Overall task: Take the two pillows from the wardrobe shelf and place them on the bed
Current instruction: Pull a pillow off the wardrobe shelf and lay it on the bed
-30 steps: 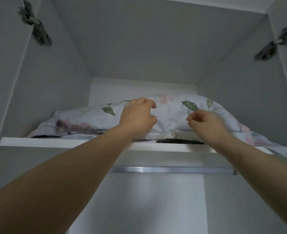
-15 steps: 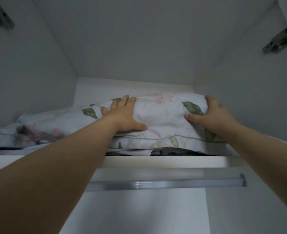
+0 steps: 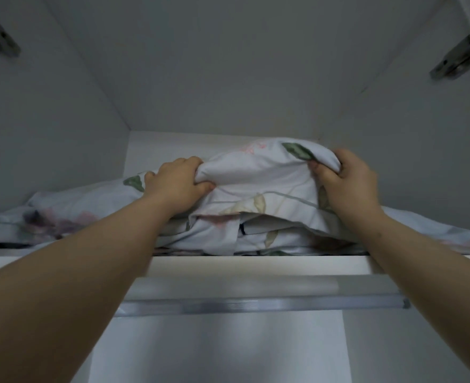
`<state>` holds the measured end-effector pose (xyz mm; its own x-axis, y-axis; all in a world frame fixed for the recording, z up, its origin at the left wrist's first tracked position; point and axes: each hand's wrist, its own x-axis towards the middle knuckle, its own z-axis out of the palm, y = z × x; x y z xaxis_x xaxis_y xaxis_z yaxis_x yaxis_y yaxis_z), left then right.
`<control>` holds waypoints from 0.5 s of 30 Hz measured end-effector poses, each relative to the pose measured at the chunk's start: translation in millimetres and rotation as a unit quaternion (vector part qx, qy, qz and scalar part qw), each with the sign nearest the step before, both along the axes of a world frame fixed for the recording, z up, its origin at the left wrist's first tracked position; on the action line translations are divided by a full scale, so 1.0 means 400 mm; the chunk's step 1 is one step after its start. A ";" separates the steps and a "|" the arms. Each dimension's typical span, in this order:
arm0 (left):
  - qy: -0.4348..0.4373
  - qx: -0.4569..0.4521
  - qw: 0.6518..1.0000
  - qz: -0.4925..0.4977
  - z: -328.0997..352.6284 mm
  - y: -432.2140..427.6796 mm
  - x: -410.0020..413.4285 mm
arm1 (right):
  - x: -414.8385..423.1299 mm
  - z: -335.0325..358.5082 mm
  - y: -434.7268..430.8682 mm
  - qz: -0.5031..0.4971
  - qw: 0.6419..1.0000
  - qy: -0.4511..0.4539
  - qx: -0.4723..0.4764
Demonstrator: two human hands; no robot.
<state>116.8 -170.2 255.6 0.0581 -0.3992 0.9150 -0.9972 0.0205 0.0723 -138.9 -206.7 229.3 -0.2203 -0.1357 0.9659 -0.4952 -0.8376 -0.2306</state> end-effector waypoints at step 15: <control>-0.240 -0.320 0.914 -0.067 -0.044 0.114 -0.067 | 0.009 -0.047 0.088 -0.301 0.950 0.022 -0.082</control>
